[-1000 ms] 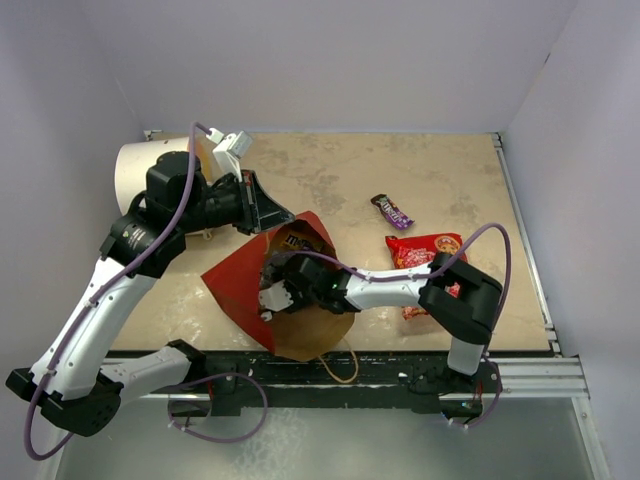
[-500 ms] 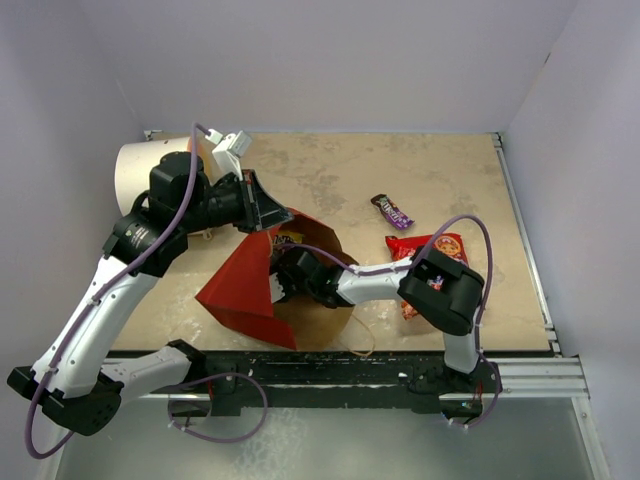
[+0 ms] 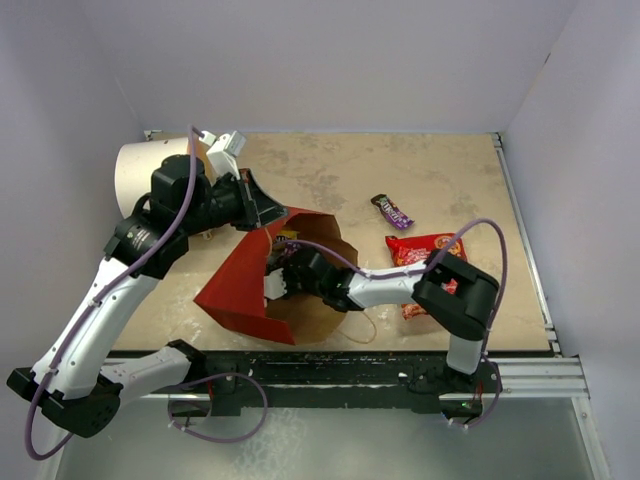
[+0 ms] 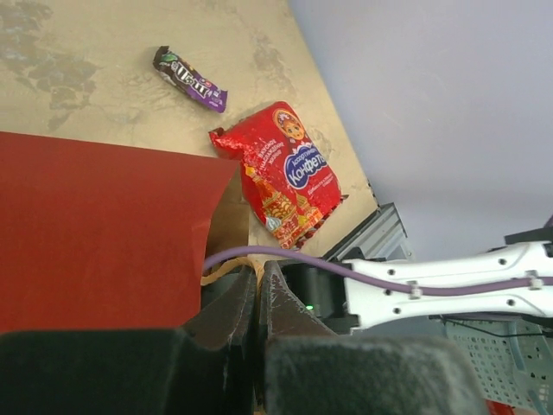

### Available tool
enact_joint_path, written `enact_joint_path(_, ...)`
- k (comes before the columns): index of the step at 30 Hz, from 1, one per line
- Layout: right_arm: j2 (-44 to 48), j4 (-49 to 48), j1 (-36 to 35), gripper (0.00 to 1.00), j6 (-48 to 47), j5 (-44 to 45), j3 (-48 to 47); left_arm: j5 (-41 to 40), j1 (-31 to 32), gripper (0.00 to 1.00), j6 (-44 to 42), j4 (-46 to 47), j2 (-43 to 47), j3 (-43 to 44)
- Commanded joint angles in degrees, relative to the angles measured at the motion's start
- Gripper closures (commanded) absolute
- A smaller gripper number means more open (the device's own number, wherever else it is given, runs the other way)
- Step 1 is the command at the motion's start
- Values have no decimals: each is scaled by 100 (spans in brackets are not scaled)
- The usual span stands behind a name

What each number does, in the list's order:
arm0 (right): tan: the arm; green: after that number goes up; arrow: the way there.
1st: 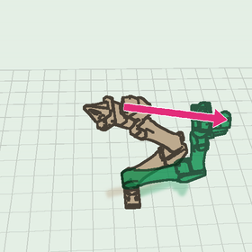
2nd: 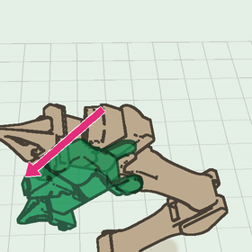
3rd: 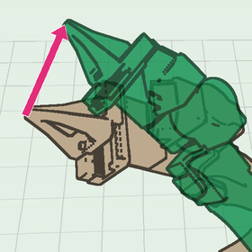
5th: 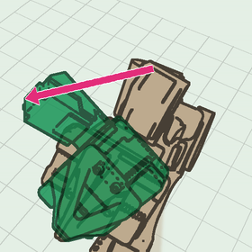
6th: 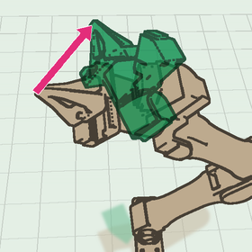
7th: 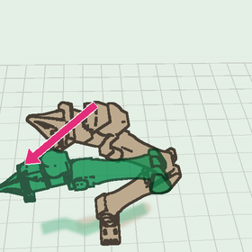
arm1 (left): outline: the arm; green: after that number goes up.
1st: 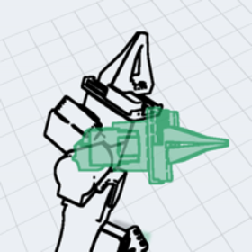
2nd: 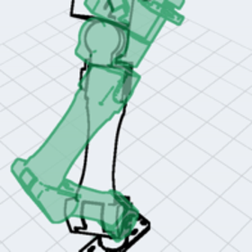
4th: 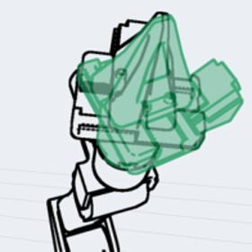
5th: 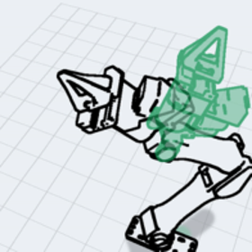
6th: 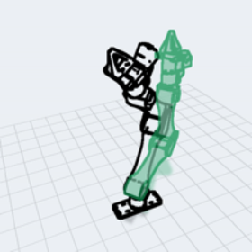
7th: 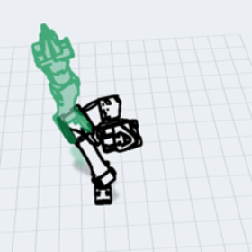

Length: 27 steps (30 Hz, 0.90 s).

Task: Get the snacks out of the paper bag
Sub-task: Take out the snack from the paper bag.

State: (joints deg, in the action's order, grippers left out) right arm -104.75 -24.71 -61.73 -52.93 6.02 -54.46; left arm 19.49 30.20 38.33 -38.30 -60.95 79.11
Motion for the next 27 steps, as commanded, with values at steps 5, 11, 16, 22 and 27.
enact_joint_path(5, 1551, 74, 53, 100, 1489, -766, 440, -276, 30, 100, -126, 518, -20, -91)
enact_joint_path(11, 2612, 253, 50, 100, 2473, -1341, 873, -305, 30, 100, -207, 698, -192, -95)
enact_joint_path(16, 3623, 230, 65, 100, 3056, -1379, 1146, -320, 30, 100, -274, 813, -292, -80)
enact_joint_path(22, 4789, 572, 89, 100, 3846, -202, 1076, -392, 30, 100, -456, 809, -385, -48)
enact_joint_path(27, 5390, 681, 91, 100, 4256, 1432, 714, -456, 30, 100, -528, 730, -420, -8)
